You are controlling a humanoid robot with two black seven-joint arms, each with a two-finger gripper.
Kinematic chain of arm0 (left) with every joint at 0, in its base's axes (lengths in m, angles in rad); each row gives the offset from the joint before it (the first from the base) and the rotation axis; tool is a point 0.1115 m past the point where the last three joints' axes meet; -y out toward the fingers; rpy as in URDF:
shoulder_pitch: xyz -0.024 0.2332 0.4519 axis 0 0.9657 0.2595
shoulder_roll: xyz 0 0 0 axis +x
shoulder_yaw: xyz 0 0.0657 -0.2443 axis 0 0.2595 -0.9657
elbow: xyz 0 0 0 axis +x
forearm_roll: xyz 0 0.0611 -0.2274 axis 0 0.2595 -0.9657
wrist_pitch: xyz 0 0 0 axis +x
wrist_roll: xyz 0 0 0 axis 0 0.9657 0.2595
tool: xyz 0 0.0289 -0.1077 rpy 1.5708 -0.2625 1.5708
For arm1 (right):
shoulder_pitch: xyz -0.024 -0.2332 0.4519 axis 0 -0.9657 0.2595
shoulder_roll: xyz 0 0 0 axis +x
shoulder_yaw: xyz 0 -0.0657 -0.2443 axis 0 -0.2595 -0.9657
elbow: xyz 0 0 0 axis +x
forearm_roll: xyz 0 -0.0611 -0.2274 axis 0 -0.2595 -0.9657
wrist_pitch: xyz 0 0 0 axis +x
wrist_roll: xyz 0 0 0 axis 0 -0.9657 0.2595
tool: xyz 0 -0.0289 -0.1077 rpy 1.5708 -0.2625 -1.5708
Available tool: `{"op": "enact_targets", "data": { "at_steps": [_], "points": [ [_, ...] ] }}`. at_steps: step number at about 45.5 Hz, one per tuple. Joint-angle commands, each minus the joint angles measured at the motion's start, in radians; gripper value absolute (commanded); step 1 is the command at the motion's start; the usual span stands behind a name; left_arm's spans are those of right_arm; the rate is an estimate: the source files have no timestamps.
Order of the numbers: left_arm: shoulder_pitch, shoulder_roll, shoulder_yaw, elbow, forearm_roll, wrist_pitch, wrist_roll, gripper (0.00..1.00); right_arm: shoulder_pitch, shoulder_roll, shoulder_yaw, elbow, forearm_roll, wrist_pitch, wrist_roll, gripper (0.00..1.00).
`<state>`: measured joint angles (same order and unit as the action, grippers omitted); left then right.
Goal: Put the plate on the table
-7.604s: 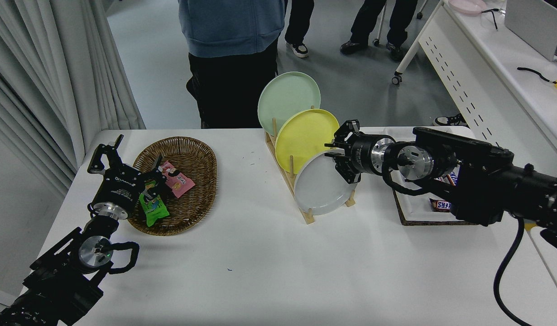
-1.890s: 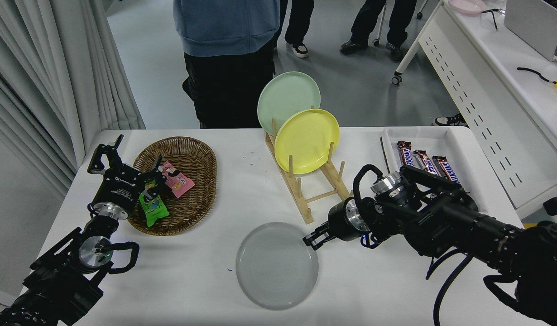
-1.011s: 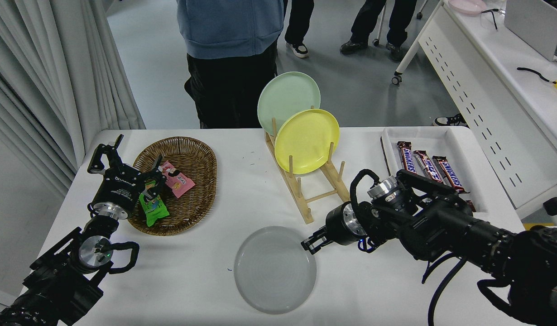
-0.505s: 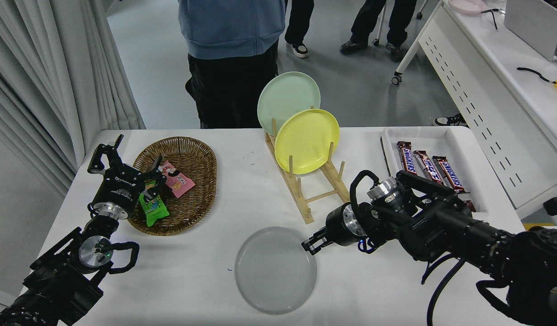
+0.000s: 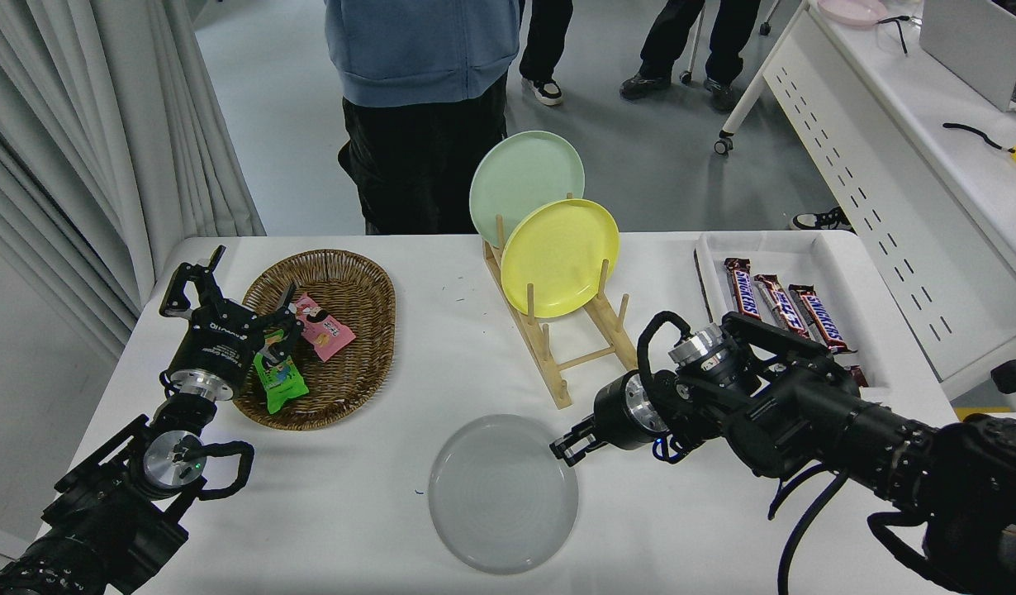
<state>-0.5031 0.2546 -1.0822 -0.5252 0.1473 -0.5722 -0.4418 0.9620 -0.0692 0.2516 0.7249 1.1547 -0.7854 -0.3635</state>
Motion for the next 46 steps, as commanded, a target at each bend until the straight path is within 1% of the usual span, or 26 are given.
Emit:
{"op": "enact_targets", "data": {
  "at_steps": [1, 2, 3, 5, 6, 18, 25, 35, 46],
  "points": [
    [0.0, 0.0, -0.001, 0.001, 0.0, 0.0, 0.0, 1.0, 0.0, -0.001, 0.0, 0.001, -0.007, 0.0, 0.0, 0.74],
    [0.0, 0.0, 0.001, 0.001, 0.0, 0.0, 0.0, 1.0, 0.0, -0.001, 0.0, 0.001, -0.01, 0.0, 0.0, 0.76],
    [0.0, 0.0, 0.001, 0.001, 0.0, 0.0, 0.0, 1.0, 0.0, -0.001, 0.0, 0.001, -0.012, 0.0, 0.0, 0.81],
    [0.0, 0.0, -0.001, 0.001, 0.0, 0.0, 0.0, 1.0, 0.001, -0.001, 0.0, 0.002, -0.013, 0.0, 0.002, 0.97],
    [0.0, 0.0, 0.001, -0.001, 0.0, 0.0, 0.0, 1.0, 0.003, -0.001, 0.0, 0.004, -0.013, 0.0, 0.002, 1.0],
    [0.0, 0.0, 0.001, 0.001, 0.0, 0.0, 0.0, 1.0, 0.024, -0.011, -0.003, 0.063, 0.0, 0.0, 0.0, 0.99],
    [0.0, 0.0, -0.001, -0.001, 0.0, 0.0, 0.0, 1.0, 0.032, -0.067, -0.006, 0.175, 0.002, 0.0, 0.0, 0.99],
    [0.0, 0.0, -0.001, 0.001, 0.0, 0.0, 0.0, 1.0, 0.072, -0.106, -0.003, 0.294, 0.002, 0.0, -0.002, 0.99],
    [0.0, 0.0, 0.001, 0.001, 0.0, 0.0, 0.0, 1.0, 0.162, -0.181, -0.005, 0.399, 0.003, 0.156, -0.002, 0.99]
  ]
}}
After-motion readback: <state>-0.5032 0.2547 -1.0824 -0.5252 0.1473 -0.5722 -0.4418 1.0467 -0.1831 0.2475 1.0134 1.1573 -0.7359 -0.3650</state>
